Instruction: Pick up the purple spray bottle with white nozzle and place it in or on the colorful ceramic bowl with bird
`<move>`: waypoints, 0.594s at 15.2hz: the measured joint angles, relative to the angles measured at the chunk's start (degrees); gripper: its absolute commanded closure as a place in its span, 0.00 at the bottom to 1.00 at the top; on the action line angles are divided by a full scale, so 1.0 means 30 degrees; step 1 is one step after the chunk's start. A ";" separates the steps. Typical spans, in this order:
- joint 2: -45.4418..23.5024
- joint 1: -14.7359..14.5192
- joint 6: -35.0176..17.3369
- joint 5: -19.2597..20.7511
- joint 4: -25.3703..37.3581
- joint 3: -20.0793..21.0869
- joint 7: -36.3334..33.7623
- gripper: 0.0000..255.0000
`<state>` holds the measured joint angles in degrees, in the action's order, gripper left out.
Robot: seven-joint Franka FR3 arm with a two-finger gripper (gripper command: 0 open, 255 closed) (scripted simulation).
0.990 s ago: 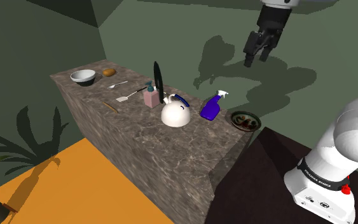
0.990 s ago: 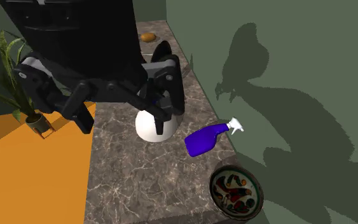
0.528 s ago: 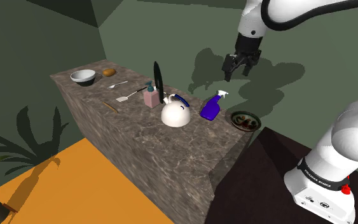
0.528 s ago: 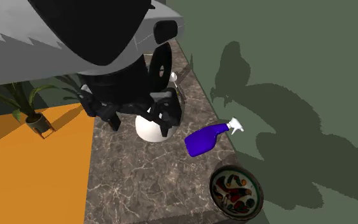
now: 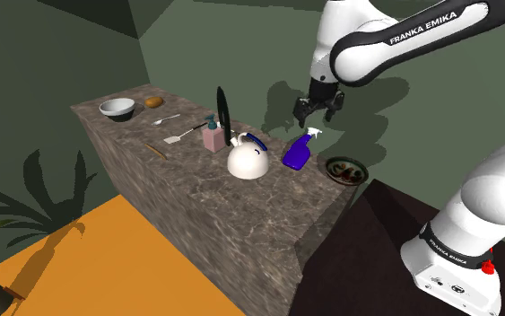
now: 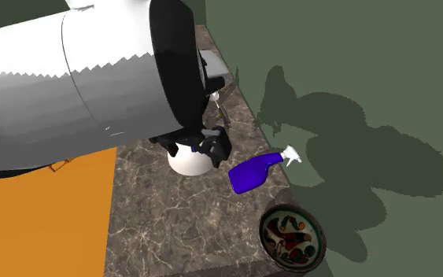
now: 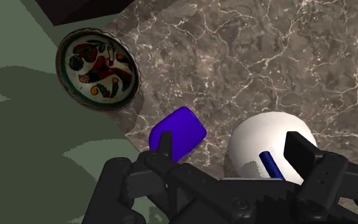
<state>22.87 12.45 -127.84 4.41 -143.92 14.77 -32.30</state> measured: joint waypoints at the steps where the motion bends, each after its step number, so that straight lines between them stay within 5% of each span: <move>1: -0.0620 0.0312 -0.0628 0.0408 -0.0021 0.0219 -0.0672 0.00; 9: -0.6594 0.2815 -0.4253 0.5660 0.1760 0.1272 -0.7244 0.00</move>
<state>3.08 20.89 -140.60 21.39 -138.64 18.58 -54.03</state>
